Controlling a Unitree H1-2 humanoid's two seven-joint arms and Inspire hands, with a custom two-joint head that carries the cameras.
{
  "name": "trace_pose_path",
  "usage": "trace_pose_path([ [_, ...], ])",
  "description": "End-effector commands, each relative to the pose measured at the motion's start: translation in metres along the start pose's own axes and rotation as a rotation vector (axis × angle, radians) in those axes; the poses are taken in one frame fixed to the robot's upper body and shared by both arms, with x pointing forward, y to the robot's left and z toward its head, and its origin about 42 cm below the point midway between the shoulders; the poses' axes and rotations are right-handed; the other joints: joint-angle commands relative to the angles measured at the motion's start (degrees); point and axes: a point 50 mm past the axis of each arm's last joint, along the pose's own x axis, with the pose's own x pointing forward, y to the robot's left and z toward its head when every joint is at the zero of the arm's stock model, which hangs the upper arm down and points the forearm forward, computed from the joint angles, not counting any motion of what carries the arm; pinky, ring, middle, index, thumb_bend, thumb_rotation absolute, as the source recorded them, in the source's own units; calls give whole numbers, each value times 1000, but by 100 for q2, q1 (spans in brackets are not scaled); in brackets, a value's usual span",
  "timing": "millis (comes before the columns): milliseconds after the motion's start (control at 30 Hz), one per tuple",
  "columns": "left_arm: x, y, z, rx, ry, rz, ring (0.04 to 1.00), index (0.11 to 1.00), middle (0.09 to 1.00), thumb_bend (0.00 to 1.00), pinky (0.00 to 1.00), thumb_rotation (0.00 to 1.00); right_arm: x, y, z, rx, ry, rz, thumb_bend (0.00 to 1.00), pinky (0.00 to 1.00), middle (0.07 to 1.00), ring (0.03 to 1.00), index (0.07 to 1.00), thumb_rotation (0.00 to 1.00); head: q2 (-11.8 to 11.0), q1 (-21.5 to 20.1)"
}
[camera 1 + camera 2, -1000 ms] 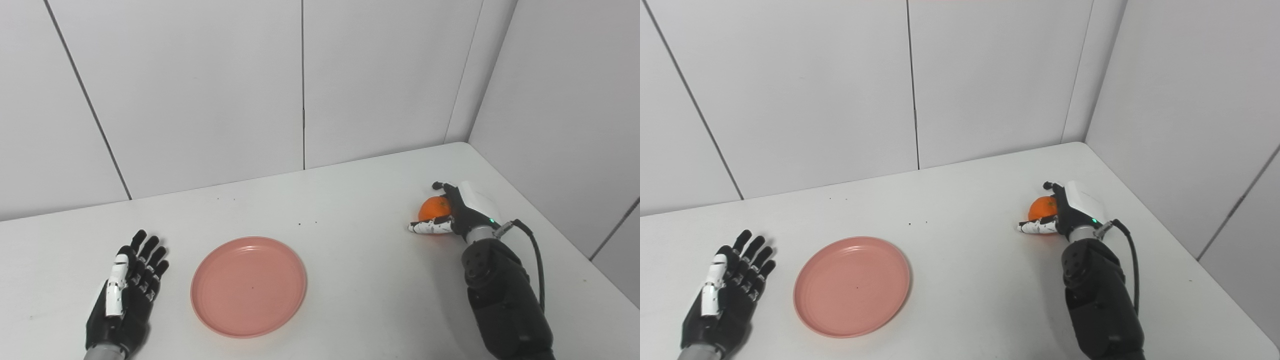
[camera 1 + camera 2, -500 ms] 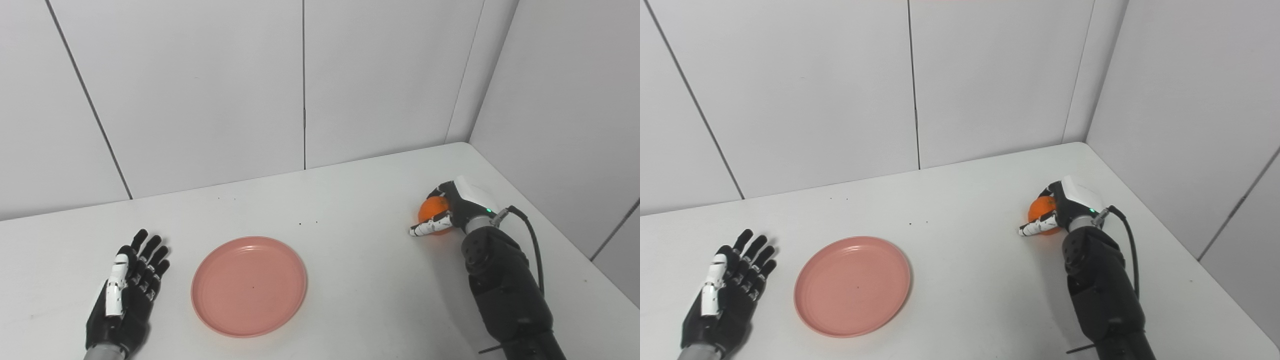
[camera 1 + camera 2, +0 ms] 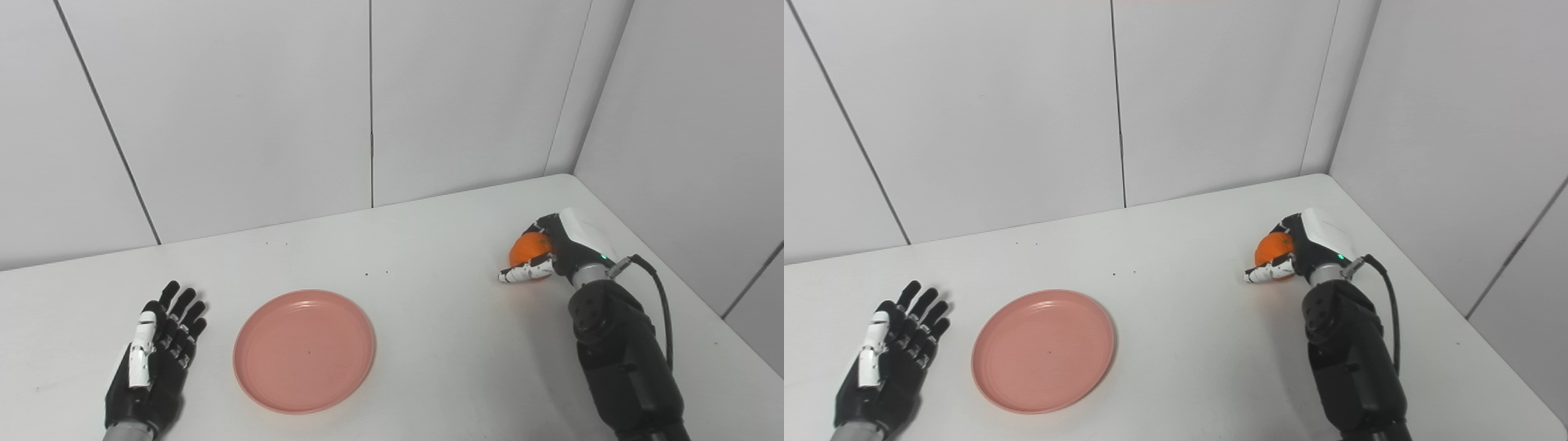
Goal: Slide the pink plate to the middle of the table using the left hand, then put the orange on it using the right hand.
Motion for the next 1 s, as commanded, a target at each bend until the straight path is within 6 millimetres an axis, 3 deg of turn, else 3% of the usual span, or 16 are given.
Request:
trace_pose_path([
  [0,0,-2,-2,-3,9,1,961,958,968,284,987,1000,0,-29,22,17,-74,-115,521,294,449,375,484,139,4,4],
  [233,-1,-7,-5,-16,7,-13,973,967,974,280,1000,1000,-18,-41,62,50,-224,-149,520,319,442,386,483,138,44,278],
  [400,-1,-12,-8,-17,6,-9,954,963,959,288,988,1000,-28,-37,91,57,-311,-134,520,328,458,397,483,140,88,577],
  [700,-3,-26,-18,0,-5,1,927,939,936,332,946,1000,-38,-5,137,36,-434,-38,520,292,462,383,485,140,183,1209],
  [967,-4,-51,-22,46,-6,21,914,916,924,358,915,1000,-46,24,168,44,-553,73,520,245,446,340,485,138,366,2246],
])
